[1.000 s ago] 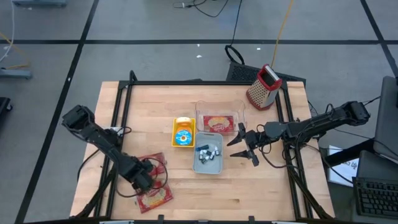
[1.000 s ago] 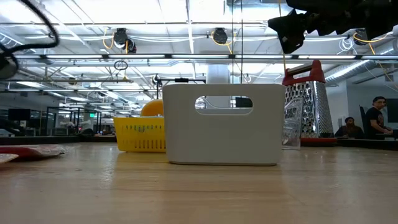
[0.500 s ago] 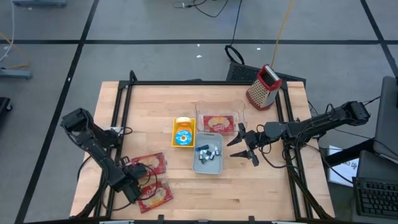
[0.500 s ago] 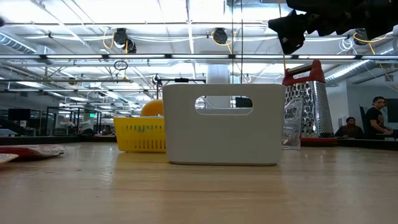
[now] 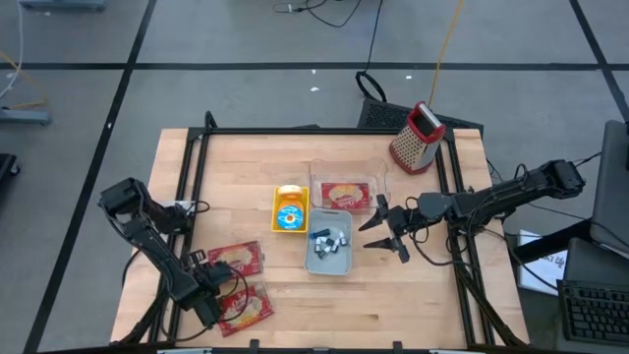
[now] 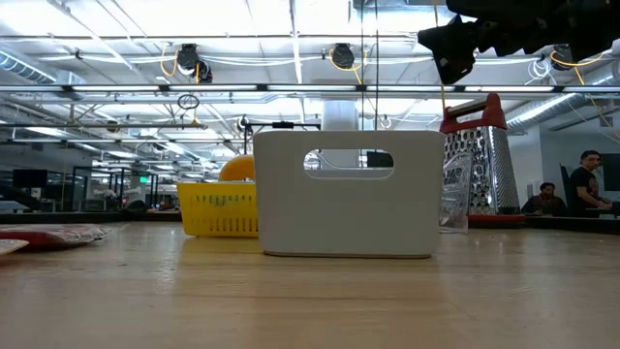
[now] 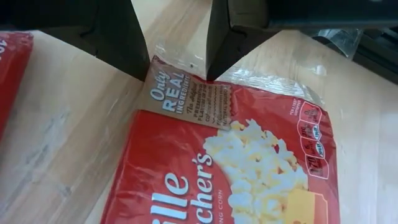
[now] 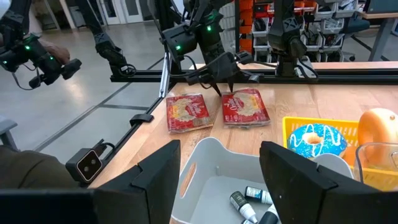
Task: Pick & Place Food Item
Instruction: Put the top red popcorn bag into the transparent bin
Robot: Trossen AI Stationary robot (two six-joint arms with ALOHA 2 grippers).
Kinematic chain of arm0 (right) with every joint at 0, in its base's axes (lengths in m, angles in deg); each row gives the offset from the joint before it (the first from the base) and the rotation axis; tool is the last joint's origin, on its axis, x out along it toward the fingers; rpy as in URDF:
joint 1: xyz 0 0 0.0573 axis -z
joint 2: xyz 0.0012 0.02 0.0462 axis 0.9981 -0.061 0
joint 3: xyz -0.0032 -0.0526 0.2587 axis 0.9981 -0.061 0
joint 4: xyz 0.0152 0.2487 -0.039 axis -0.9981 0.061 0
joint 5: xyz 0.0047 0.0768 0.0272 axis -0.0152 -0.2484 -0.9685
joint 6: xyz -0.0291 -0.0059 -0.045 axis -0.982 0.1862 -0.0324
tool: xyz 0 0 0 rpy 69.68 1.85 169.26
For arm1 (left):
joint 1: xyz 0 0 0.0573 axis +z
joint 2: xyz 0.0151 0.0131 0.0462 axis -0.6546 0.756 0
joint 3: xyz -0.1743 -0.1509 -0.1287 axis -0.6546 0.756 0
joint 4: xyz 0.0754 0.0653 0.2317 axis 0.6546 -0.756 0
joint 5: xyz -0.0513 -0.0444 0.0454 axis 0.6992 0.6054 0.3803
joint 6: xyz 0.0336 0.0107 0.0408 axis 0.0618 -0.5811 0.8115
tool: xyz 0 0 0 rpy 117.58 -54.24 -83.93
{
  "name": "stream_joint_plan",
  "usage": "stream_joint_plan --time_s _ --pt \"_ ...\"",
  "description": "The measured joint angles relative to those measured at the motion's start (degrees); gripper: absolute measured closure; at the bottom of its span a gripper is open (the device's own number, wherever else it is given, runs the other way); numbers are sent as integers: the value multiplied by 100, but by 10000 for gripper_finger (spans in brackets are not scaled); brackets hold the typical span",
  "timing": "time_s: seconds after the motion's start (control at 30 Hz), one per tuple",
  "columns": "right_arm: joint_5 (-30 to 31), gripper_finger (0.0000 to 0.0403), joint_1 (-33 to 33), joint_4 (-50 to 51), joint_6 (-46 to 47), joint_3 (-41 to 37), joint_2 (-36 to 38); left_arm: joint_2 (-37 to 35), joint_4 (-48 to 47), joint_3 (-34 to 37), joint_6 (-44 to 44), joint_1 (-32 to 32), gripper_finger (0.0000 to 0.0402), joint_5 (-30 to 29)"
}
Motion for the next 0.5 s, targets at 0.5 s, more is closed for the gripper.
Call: stream_joint_plan --time_s 0.5 --pt "16 195 0 0 0 0 0 -128 -124 23 -616 7 395 135"
